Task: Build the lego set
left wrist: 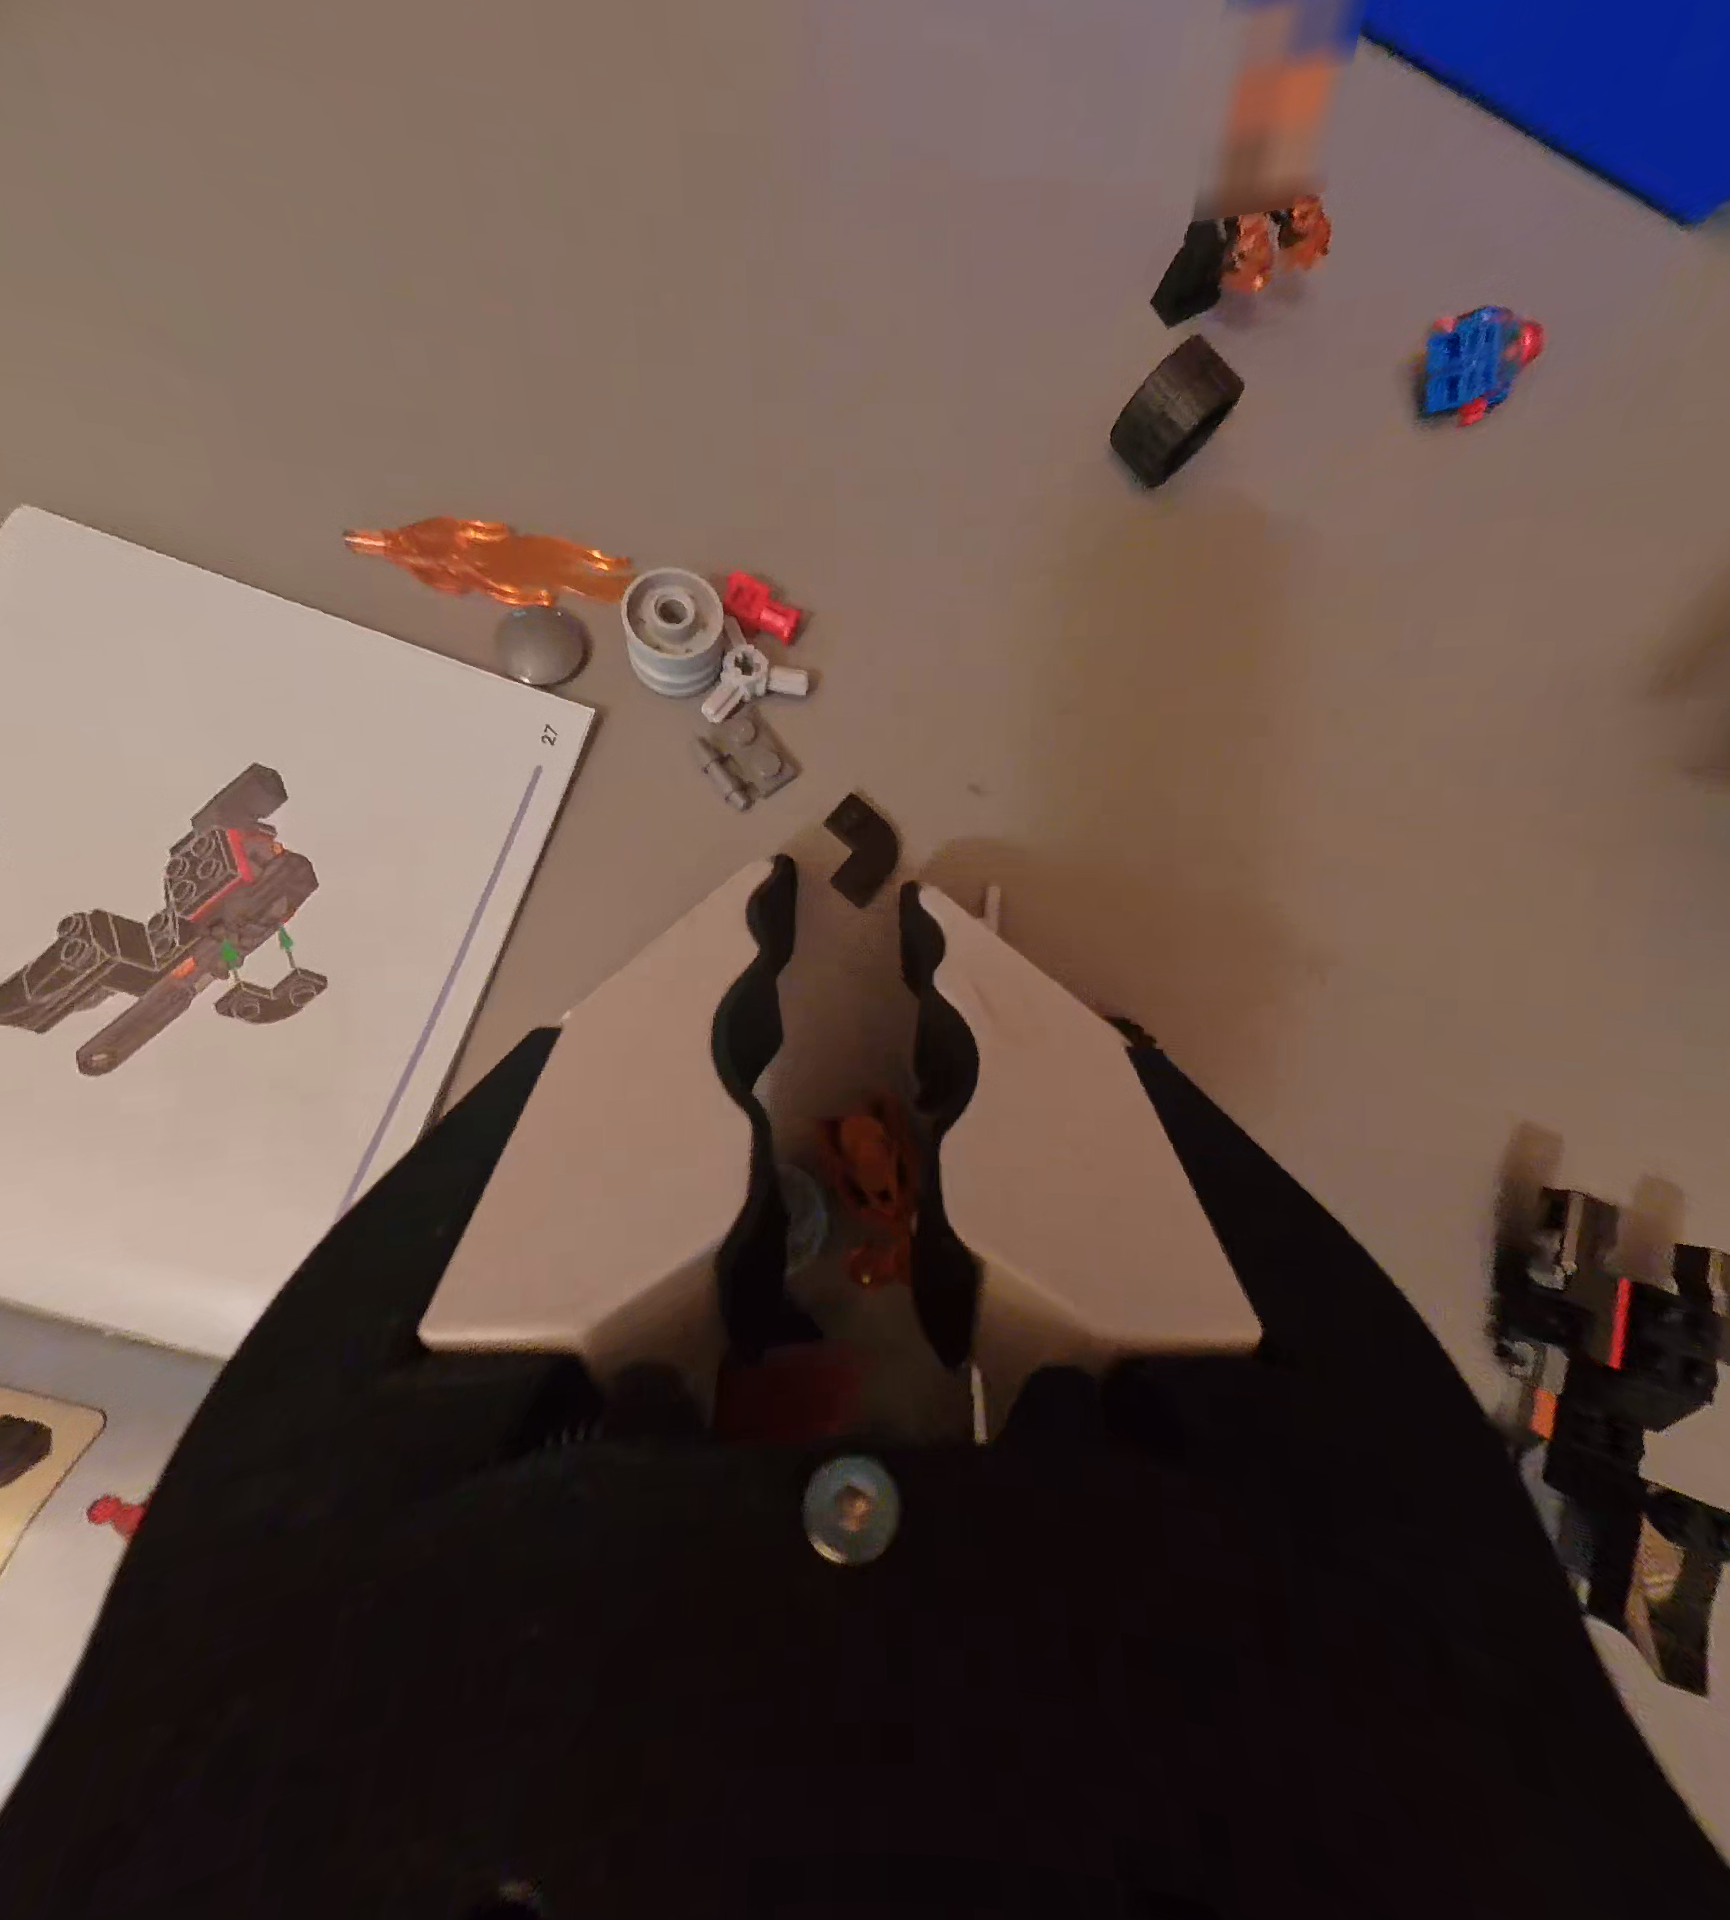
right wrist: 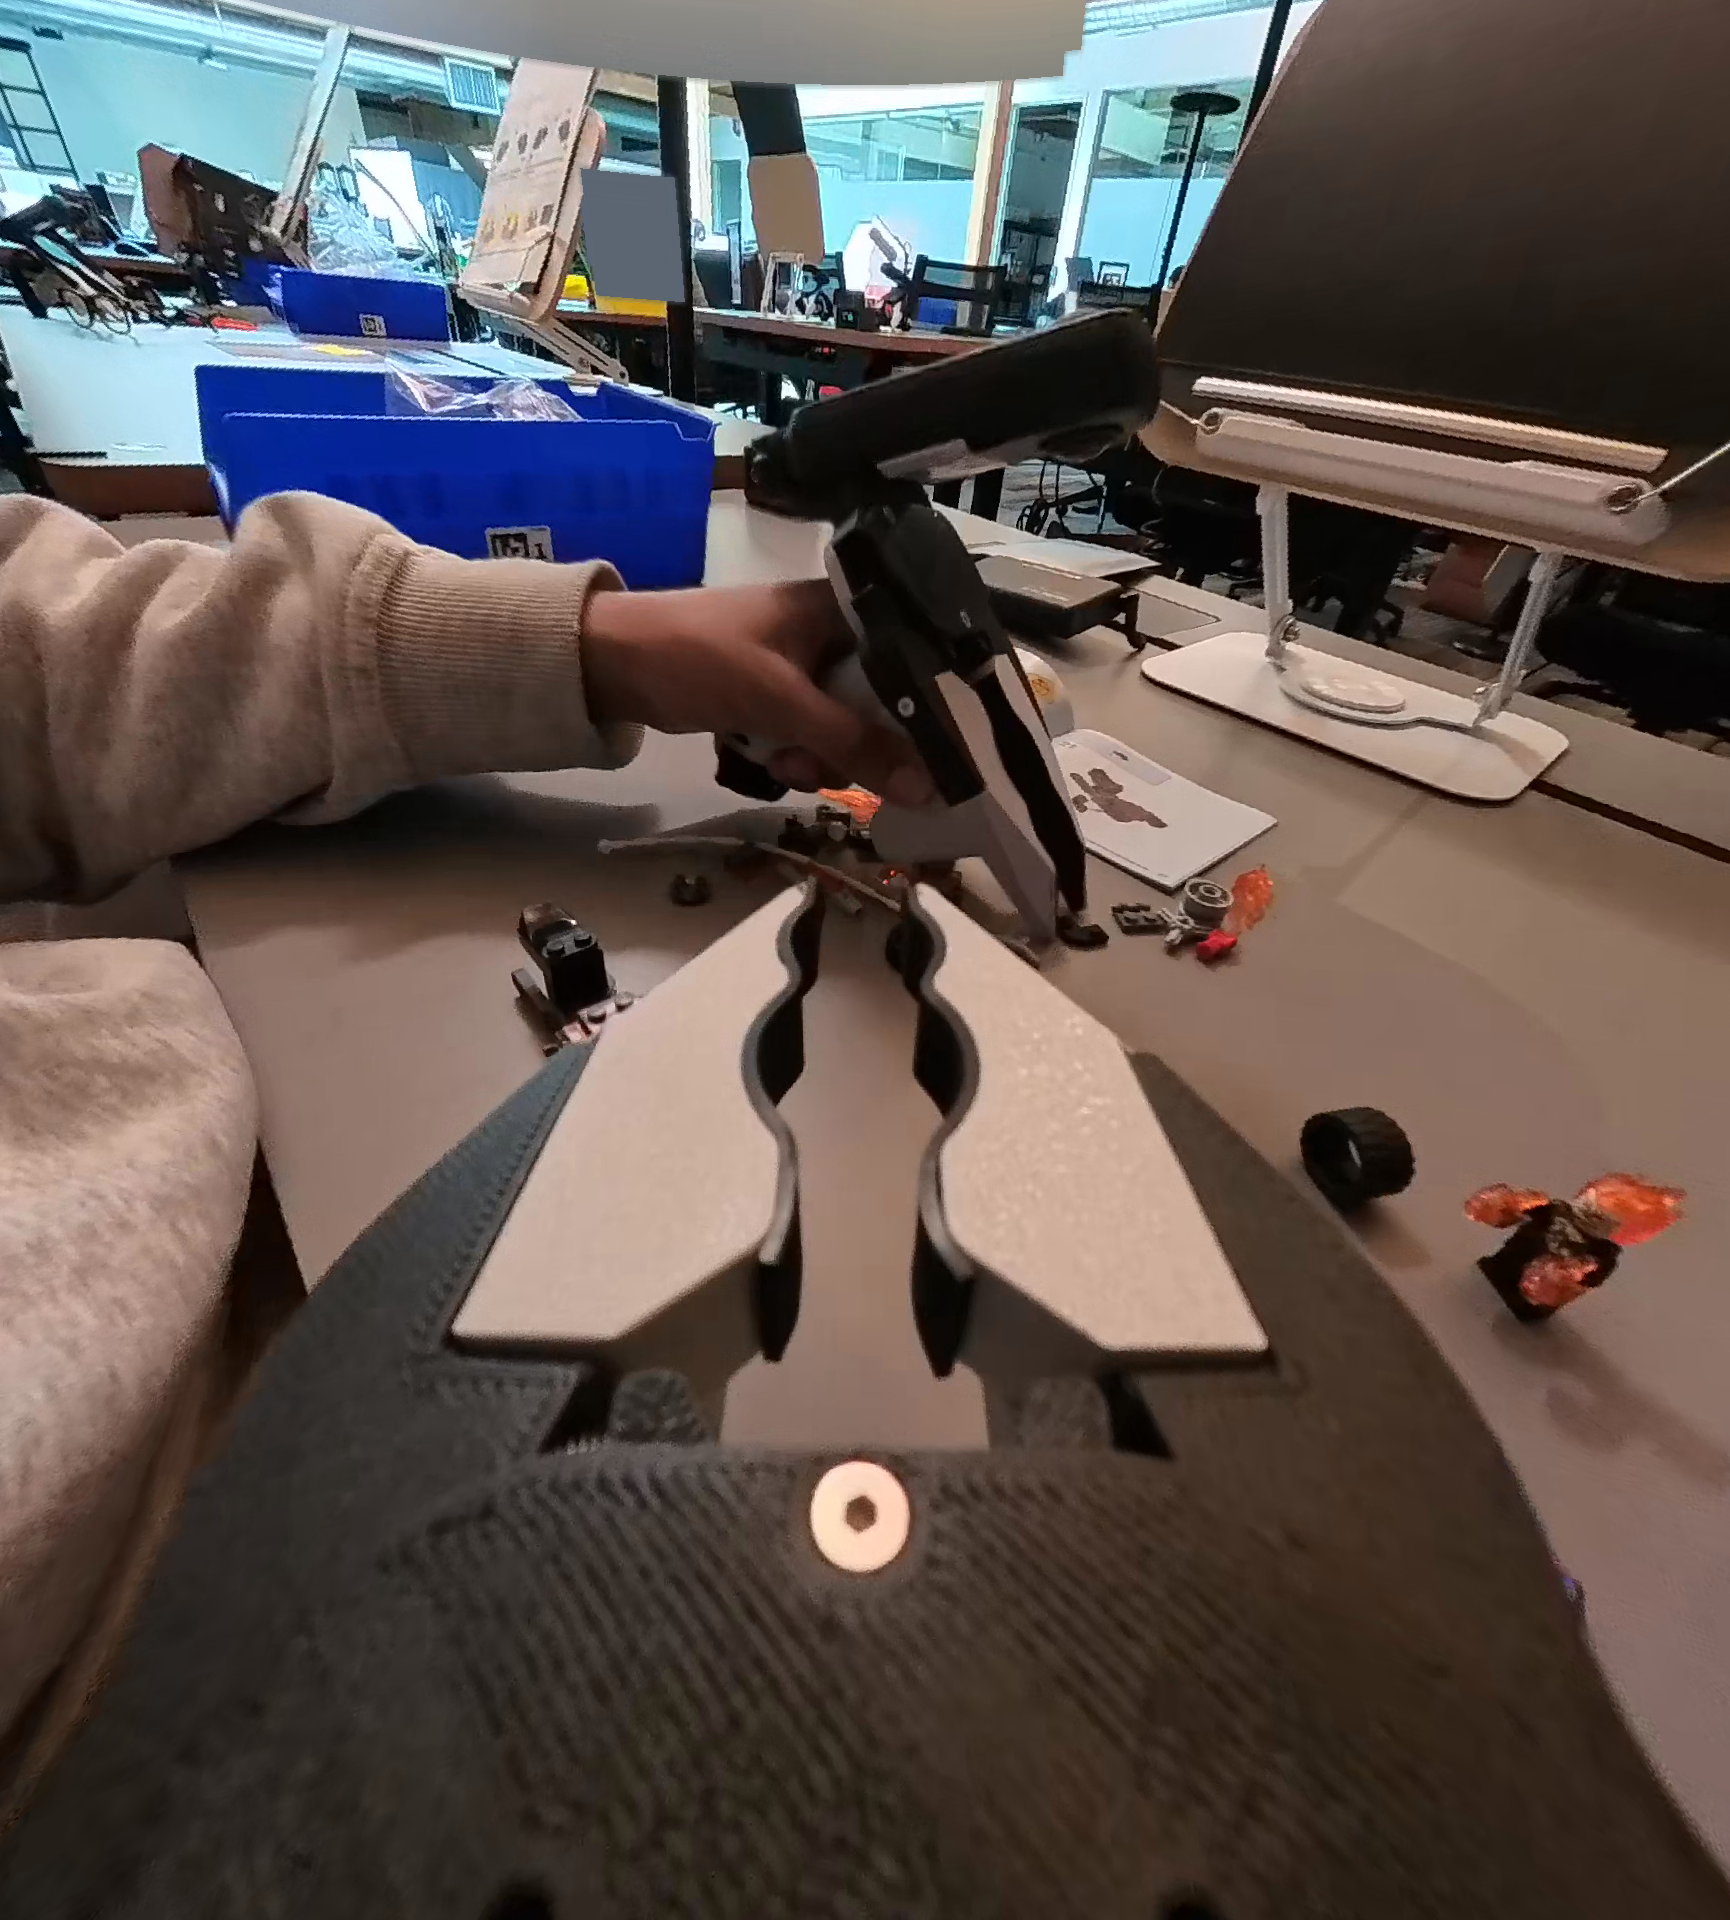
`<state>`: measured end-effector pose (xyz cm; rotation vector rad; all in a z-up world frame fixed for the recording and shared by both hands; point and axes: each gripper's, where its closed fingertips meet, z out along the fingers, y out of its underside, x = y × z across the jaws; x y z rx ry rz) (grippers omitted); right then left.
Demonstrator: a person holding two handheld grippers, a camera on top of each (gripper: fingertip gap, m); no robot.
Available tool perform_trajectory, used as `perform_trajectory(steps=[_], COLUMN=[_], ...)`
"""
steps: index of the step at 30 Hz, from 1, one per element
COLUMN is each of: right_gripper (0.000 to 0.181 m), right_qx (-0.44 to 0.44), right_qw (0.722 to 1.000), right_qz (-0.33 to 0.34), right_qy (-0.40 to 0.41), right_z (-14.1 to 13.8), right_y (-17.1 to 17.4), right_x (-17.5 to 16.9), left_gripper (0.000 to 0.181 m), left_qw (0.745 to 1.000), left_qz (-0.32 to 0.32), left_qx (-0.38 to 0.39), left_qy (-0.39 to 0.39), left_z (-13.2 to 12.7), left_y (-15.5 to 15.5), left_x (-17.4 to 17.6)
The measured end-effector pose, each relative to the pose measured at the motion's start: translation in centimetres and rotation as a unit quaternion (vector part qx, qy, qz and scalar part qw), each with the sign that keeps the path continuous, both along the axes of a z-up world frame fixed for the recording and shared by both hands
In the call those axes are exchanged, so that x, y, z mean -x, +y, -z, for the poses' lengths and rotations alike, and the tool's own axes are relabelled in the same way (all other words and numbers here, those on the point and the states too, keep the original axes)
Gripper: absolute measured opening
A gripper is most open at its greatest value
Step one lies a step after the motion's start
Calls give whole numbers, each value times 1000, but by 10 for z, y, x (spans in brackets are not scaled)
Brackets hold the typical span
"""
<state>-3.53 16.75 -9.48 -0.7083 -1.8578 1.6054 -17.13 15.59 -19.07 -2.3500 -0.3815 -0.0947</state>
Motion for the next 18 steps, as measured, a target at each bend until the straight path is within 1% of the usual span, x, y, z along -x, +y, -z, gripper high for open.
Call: perform_trajectory(steps=[3,8,12,14,16,18], right_gripper=[13,13,13,14,16,16], right_qx=[5,5,4,6,9,7], right_qw=[1000,1000,1000,1000,1000,1000], right_qz=[-1,1,4,6,9,12], right_qy=[1,4,4,5,7,9], right_z=[-1,-2,-2,-2,-3,-4], right_y=[1,1,1,2,3,6], right_x=[0,0,0,0,0,-1], left_gripper=[6,6,5,5,5,5], left_qw=[1000,999,998,995,990,980], left_qz=[14,26,41,72,109,156], left_qx=[-10,-16,-43,-60,-66,-72], left_qy=[-19,-10,4,21,58,105], left_z=[0,-2,-17,-28,-37,-44], left_y=[4,1,1,1,0,-1], left_x=[-6,-9,-20,-33,-47,-65])
